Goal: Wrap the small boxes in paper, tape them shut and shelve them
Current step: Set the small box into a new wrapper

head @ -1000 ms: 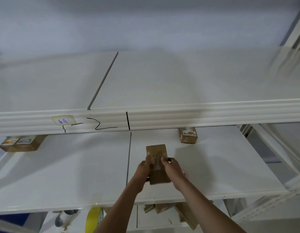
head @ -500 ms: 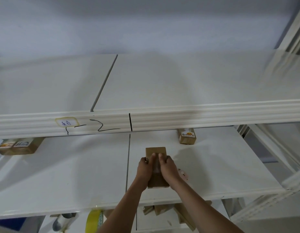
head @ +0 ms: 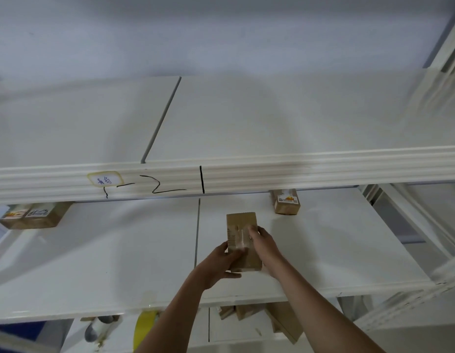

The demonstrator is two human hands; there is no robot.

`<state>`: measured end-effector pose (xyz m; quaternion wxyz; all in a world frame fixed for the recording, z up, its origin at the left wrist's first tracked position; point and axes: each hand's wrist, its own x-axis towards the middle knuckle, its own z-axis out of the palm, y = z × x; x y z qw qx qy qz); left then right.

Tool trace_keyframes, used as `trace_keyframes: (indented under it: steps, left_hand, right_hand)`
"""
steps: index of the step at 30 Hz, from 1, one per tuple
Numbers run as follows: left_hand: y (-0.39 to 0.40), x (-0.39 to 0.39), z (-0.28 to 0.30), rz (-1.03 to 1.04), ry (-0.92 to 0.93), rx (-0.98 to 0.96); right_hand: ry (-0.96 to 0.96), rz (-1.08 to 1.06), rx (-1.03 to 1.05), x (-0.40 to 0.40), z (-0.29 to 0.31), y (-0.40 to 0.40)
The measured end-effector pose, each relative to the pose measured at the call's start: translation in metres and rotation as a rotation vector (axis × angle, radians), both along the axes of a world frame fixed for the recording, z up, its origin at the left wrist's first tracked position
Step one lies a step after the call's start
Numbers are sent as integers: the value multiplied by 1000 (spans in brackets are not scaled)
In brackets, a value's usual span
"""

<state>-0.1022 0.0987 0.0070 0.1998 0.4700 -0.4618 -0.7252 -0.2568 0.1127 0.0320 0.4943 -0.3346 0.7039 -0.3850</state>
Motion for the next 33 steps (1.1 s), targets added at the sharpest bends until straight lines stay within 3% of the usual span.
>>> trace_keyframes:
  steps: [4,8,15,22,26,28,31,33]
  left_hand:
    - [3,3,-5,159,112,-2]
    - [1,2,-9,196,65,-70]
    - [-2,-4,-8,214,-4,-176]
    - [-7,1,-4,222,-32,-78]
    - [-17,-5,-4,311,-238,-203]
    - [-16,-10,-1,299,-190,-265]
    - [-15,-16,4,269,-3,-148]
    - [-17,-12,4,340,7,-122]
  right_hand:
    - [38,155,56,-4,0,6]
    - [114,306,32,2,-14,13]
    - [103,199,-23,15,-10,15]
    - [-61,92,63,4,-7,12]
    - [200,127,-30,4,-1,15]
    - [281,104,-84,6,-3,12]
    - [218,112,-166,11,-6,9]
    - [269,70,-247,8,-4,8]
